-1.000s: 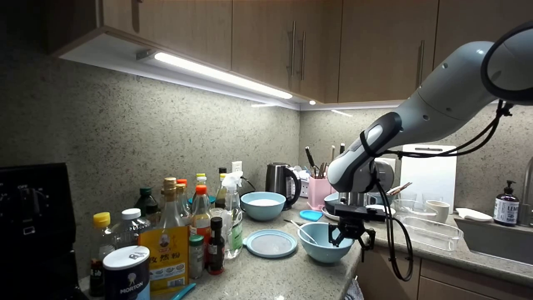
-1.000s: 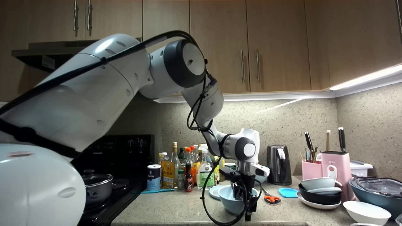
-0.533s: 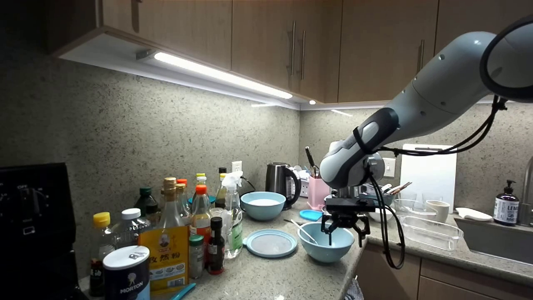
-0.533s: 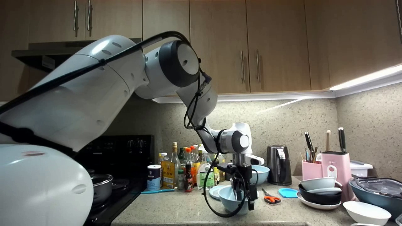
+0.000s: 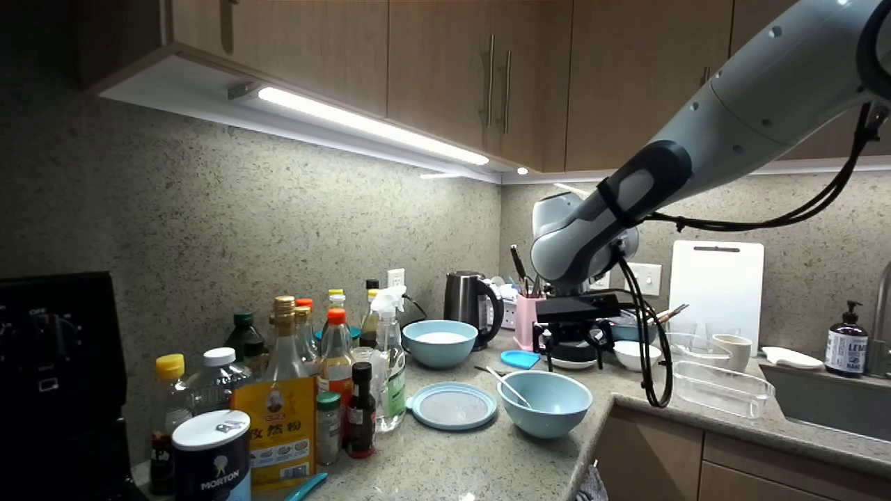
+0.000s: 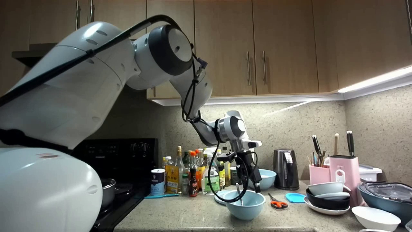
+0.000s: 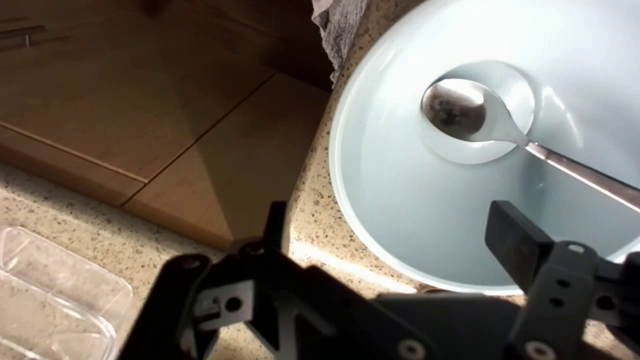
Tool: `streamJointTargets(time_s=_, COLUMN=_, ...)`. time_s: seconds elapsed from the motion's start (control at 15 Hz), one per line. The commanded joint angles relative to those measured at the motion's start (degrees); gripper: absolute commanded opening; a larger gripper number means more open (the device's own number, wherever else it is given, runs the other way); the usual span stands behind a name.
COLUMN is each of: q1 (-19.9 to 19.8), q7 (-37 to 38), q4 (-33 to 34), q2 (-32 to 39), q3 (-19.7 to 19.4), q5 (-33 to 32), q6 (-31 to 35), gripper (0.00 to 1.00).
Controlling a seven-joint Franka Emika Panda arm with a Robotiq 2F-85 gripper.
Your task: Put the clear lunch box beside the sink and then move the blue bowl to the right
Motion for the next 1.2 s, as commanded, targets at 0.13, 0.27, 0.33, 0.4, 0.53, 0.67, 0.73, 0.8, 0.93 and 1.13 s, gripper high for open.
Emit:
streamJointTargets(time_s=0.13, q1=0.7, q7=3.3, q4=-15.3, q2=-14.2, q3=2.1, q5=-6.4, q6=11.9, gripper=1.00)
streamJointTargets(time_s=0.27, q1=-0.2, q7=2.9, q4=-19.6, q2=-16.8, q3=3.5, q5=-5.5, q6=20.5, gripper=1.00)
streamJointTargets(time_s=0.33, q1=-0.7, q7=1.6, q4=-12.4, q2=-11.9, q3=3.6, q5=-5.0, q6=13.9, gripper=1.00)
streamJointTargets(time_s=0.4, q1=-0.8, q7=1.5, q4=-13.7, q2=-12.9, q3=4.0, q5=-5.0, q6=14.9, gripper=1.00)
streamJointTargets(time_s=0.53, q1=-1.0, q7=1.5, q4=-13.3, q2=-12.7, q3=4.2, q5=-4.9, q6=14.6, gripper=1.00)
streamJointTargets(time_s=0.67, q1=-1.0, q7=1.5, q4=-12.9, q2=-12.1, q3=4.1, q5=-4.9, q6=14.6, gripper=1.00)
streamJointTargets(time_s=0.73, q1=-1.0, q7=1.5, q4=-12.8, q2=-12.0, q3=4.1, q5=-4.9, q6=14.6, gripper=1.00)
streamJointTargets(time_s=0.8, q1=-1.0, q7=1.5, q4=-12.8, q2=-11.9, q3=4.0, q5=-4.9, q6=14.6, gripper=1.00)
streamJointTargets(time_s=0.93, q1=-1.0, q7=1.5, q4=-12.7, q2=-11.8, q3=4.0, q5=-4.9, q6=14.6, gripper=1.00)
streamJointTargets(time_s=1.13, q1=-1.0, q7=1.5, q4=-12.7, q2=-11.8, q3=4.0, q5=-4.9, q6=14.6, gripper=1.00)
